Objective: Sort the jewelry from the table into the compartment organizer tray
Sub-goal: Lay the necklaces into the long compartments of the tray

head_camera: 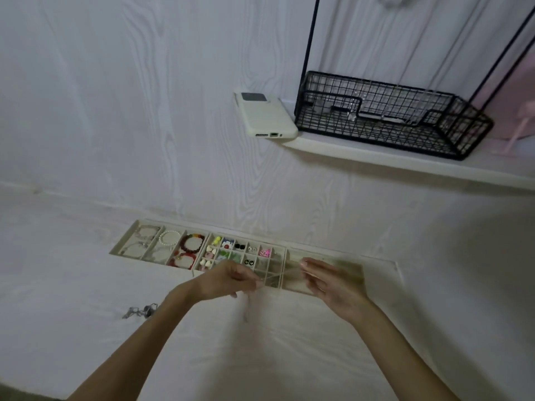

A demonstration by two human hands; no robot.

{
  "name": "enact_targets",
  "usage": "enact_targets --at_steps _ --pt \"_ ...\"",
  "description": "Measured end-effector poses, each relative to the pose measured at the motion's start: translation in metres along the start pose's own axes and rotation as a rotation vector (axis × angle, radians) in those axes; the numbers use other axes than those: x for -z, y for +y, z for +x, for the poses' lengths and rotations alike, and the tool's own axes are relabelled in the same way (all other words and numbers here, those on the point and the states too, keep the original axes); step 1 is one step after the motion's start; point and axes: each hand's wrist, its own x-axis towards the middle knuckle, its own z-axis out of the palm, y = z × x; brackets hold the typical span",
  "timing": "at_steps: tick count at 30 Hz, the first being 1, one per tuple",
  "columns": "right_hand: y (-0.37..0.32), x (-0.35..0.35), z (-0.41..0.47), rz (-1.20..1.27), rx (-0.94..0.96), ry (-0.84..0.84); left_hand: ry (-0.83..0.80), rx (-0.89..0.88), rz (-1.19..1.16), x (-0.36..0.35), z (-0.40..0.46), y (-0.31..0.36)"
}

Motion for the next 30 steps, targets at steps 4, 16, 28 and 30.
enact_targets --at_steps 4,16,28,30 --pt "-0.014 0.019 -0.004 -0.064 0.097 0.103 -0.023 -0.015 0.069 0.006 0.018 0.020" --pt "-0.076 0.093 -0.003 -0.299 0.260 0.236 -0.045 -0.117 0.437 0.002 0.100 0.067" --pt "-0.084 0.151 0.045 -0.348 0.279 0.411 0.037 -0.168 0.678 -0.037 0.183 0.070" --pt "-0.082 0.159 0.052 -0.332 0.275 0.428 0.035 -0.166 0.683 -0.042 0.191 0.071"
